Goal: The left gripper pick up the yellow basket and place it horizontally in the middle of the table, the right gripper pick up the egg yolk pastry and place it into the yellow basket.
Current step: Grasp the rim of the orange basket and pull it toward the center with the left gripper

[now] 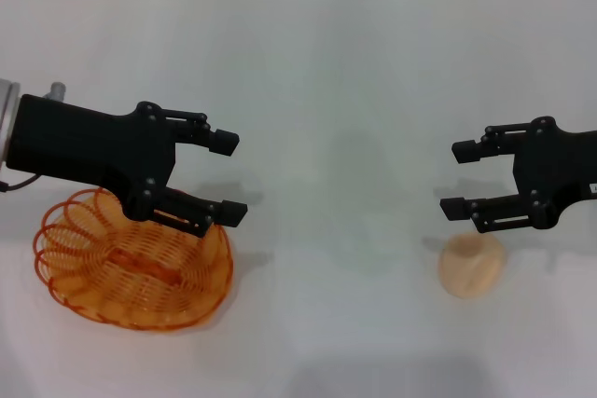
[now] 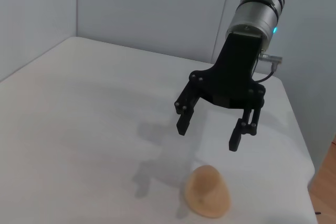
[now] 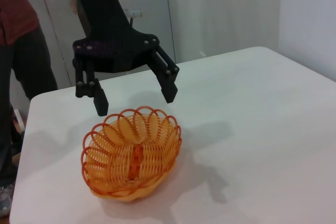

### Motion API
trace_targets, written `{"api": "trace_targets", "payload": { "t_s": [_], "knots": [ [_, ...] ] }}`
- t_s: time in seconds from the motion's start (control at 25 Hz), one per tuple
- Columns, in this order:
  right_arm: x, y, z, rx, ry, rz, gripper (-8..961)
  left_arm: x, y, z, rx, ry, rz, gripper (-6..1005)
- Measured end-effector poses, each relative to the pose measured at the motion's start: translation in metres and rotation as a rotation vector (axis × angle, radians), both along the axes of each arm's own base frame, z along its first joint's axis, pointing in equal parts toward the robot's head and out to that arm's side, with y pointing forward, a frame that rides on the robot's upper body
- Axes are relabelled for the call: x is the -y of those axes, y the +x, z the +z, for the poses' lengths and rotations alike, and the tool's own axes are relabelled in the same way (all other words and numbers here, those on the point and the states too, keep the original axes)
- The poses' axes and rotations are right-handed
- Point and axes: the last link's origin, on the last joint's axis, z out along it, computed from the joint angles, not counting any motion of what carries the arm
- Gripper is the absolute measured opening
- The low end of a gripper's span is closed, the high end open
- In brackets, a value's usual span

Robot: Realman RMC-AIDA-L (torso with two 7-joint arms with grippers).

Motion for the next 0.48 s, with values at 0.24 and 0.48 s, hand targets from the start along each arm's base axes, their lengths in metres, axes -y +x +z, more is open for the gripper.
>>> {"api": "trace_targets", "payload": {
  "t_s": [0.24, 0.48],
  "knots": [
    [0.0001, -0.0007, 0.0004, -0.001, 0.0, 0.003, 724, 0.0001, 0.0002, 0.0, 0.0, -0.001, -0.001, 875],
    [0.0, -0.0006, 0.0003, -0.002, 0.001, 0.002, 724, -0.0006, -0.0006, 0.001, -0.002, 0.005, 0.002, 875]
  ]
}}
